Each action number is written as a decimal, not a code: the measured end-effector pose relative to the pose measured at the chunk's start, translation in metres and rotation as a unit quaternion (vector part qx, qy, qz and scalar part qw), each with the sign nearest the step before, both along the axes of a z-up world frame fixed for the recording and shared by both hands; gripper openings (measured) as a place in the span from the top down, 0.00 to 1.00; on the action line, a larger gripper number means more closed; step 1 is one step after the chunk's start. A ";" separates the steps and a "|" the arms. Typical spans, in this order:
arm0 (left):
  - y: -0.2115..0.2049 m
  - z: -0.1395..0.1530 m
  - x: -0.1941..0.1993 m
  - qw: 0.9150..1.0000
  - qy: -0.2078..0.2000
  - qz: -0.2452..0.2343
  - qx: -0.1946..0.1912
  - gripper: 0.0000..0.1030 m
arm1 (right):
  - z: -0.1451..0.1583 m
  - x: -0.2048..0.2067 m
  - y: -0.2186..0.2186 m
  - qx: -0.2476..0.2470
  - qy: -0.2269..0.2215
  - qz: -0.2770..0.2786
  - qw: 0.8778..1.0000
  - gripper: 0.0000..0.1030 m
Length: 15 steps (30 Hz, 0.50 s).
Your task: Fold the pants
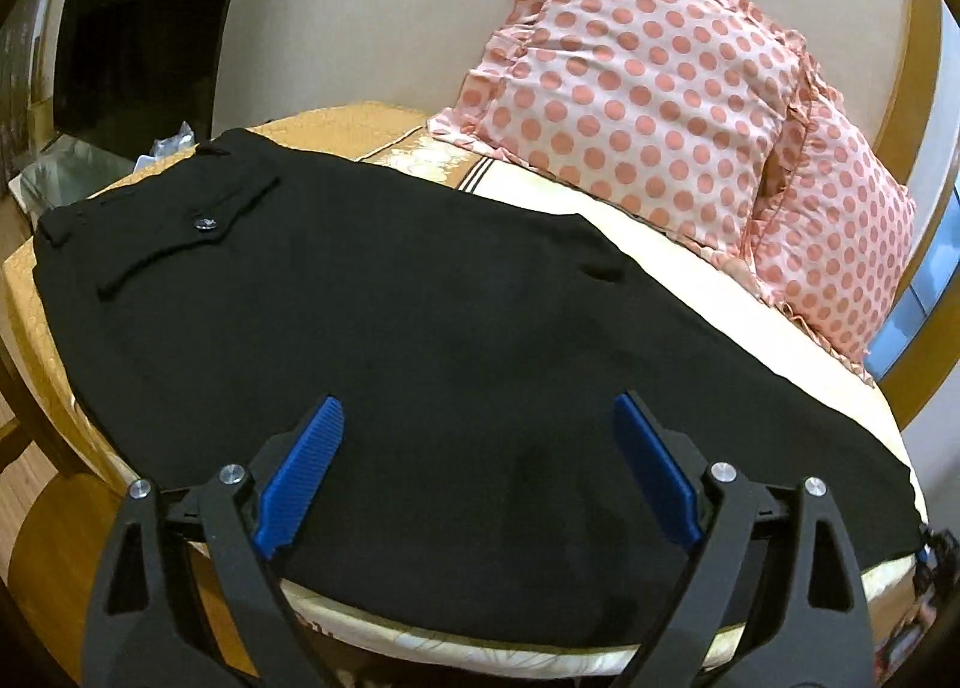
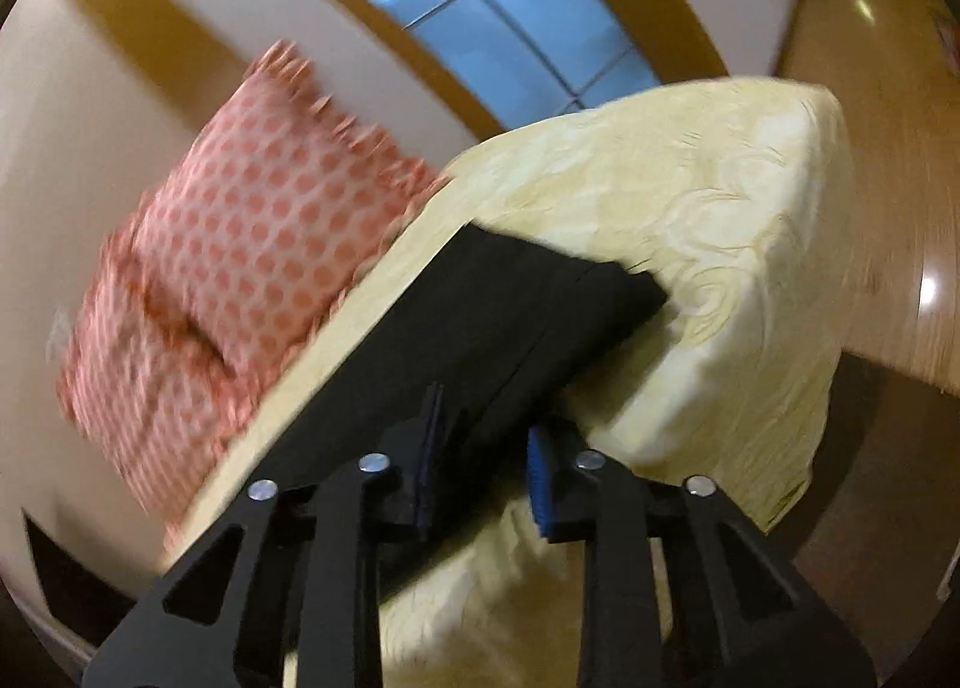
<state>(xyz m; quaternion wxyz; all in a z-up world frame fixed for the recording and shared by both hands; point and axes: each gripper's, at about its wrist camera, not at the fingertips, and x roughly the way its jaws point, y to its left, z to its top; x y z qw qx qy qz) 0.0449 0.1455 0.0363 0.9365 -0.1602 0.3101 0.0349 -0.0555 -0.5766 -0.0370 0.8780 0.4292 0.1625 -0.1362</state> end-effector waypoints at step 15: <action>-0.010 -0.007 0.000 0.999 -0.016 -0.020 0.032 0.02 | 0.124 0.114 0.228 -0.174 -0.069 0.268 0.945 0.94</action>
